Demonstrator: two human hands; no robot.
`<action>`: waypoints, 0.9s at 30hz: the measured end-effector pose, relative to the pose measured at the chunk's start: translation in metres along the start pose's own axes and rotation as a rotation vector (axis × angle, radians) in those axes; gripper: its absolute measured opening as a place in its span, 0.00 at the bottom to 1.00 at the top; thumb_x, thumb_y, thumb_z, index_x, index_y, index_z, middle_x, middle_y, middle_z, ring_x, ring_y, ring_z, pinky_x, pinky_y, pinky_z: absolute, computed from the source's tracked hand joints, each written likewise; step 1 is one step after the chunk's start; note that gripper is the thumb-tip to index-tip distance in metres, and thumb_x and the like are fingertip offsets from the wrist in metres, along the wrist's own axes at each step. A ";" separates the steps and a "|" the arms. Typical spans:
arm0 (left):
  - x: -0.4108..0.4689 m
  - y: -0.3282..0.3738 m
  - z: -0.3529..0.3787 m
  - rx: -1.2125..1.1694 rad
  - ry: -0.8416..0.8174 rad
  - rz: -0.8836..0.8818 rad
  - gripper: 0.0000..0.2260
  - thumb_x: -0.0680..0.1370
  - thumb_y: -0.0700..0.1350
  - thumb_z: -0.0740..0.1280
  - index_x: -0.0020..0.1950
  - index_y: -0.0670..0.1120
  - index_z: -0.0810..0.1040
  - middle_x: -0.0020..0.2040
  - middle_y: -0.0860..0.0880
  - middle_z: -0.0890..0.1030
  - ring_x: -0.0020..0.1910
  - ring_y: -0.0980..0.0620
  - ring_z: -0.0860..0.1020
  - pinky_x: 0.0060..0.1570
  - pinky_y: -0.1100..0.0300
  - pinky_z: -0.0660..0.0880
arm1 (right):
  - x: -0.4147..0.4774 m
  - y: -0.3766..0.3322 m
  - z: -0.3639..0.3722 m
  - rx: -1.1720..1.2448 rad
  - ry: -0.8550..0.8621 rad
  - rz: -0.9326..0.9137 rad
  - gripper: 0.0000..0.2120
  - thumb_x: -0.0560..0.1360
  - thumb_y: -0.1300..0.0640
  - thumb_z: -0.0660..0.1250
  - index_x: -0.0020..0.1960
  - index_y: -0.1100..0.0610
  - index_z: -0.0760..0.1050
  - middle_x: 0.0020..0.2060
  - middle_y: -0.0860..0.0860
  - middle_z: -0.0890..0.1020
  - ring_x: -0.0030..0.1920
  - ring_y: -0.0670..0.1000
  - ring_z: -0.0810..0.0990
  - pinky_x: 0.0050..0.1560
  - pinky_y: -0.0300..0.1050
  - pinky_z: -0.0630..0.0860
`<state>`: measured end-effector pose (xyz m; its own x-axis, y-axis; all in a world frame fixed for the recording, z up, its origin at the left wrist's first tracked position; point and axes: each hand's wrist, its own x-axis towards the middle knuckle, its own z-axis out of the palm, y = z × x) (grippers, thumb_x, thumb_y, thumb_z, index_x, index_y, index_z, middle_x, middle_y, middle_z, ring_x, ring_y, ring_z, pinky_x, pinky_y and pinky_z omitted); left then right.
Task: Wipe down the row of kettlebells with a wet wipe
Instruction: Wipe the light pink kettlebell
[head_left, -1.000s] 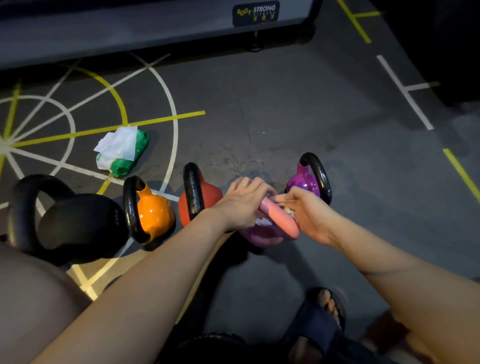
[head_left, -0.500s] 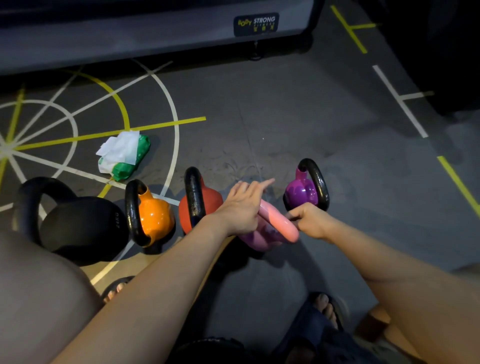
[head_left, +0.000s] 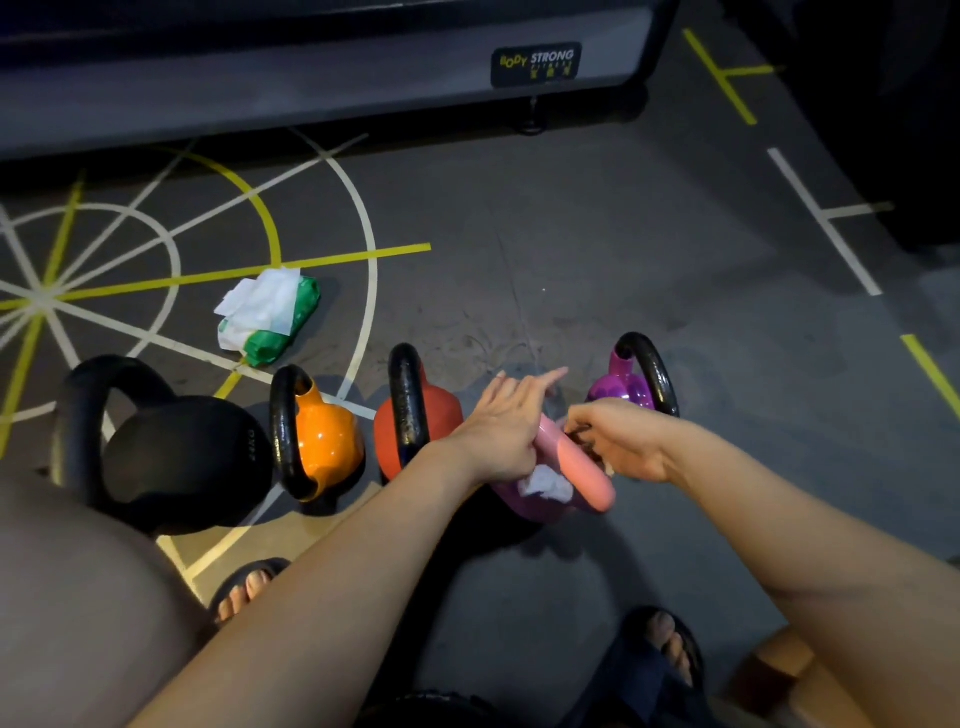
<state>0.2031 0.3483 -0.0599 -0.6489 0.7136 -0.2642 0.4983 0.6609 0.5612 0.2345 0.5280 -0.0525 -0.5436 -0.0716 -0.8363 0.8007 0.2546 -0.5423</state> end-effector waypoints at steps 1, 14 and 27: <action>-0.001 -0.001 -0.001 -0.070 0.007 -0.009 0.47 0.67 0.33 0.65 0.83 0.47 0.46 0.74 0.44 0.64 0.77 0.45 0.58 0.80 0.51 0.41 | 0.001 -0.007 0.007 0.045 0.028 0.003 0.04 0.73 0.57 0.61 0.40 0.55 0.72 0.32 0.54 0.71 0.31 0.51 0.68 0.32 0.44 0.61; -0.020 -0.023 -0.019 -0.129 0.060 -0.137 0.34 0.80 0.61 0.66 0.82 0.50 0.59 0.82 0.53 0.58 0.80 0.57 0.56 0.72 0.69 0.49 | -0.005 0.014 0.003 -0.132 0.008 -0.045 0.23 0.82 0.42 0.55 0.56 0.58 0.82 0.44 0.55 0.84 0.36 0.47 0.76 0.30 0.40 0.65; -0.020 -0.022 -0.016 -0.113 0.064 -0.166 0.34 0.80 0.62 0.65 0.82 0.54 0.57 0.82 0.55 0.57 0.80 0.58 0.55 0.76 0.61 0.54 | -0.004 0.013 -0.002 -0.336 0.082 -0.015 0.24 0.83 0.41 0.54 0.39 0.56 0.75 0.26 0.49 0.76 0.25 0.46 0.71 0.32 0.41 0.66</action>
<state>0.1959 0.3159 -0.0549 -0.7537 0.5785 -0.3118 0.3160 0.7351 0.5999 0.2462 0.5335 -0.0557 -0.5838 -0.0030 -0.8119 0.6725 0.5584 -0.4857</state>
